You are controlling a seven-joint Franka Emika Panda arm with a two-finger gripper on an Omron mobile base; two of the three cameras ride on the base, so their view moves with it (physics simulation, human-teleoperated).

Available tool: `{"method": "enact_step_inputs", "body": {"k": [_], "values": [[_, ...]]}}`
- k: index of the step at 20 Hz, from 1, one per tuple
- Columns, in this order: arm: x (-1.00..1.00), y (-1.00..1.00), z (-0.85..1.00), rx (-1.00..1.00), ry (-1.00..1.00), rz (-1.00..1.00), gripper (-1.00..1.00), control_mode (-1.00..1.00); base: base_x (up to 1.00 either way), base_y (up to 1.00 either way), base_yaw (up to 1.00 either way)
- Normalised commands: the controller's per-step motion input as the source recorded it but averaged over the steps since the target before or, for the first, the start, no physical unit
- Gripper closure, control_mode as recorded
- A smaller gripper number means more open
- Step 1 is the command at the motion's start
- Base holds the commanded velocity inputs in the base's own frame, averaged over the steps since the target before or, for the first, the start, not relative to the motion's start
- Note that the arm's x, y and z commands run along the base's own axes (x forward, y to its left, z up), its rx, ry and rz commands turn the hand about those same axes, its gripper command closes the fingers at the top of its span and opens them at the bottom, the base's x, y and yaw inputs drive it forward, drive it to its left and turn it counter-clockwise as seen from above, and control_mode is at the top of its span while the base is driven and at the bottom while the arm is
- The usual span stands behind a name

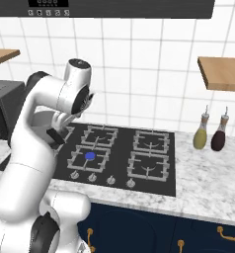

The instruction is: Turn off the front center burner of the stove.

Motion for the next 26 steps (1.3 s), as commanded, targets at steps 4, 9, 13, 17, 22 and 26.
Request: {"method": "enact_step_inputs", "body": {"k": [4, 9, 13, 17, 22, 26], "values": [[-0.02, 0.02, -0.27, -0.17, 0.00, 0.75, -1.00, -1.00, 0.00, 0.00, 0.00], [-0.02, 0.05, -0.35, -0.15, 0.00, 0.76, -1.00, -1.00, 0.00, 0.00, 0.00], [-0.17, 0.30, -0.41, -0.13, 0.00, 0.73, -1.00, -1.00, 0.00, 0.00, 0.00], [-0.27, 0.36, -0.40, -0.09, 0.00, 0.63, -1.00, -1.00, 0.00, 0.00, 0.00], [-0.20, 0.04, -0.35, -0.02, 0.00, 0.24, -1.00, -1.00, 0.00, 0.00, 0.00], [-0.05, 0.00, -0.42, 0.03, 0.00, 0.11, -1.00, -1.00, 0.00, 0.00, 0.00]]}}
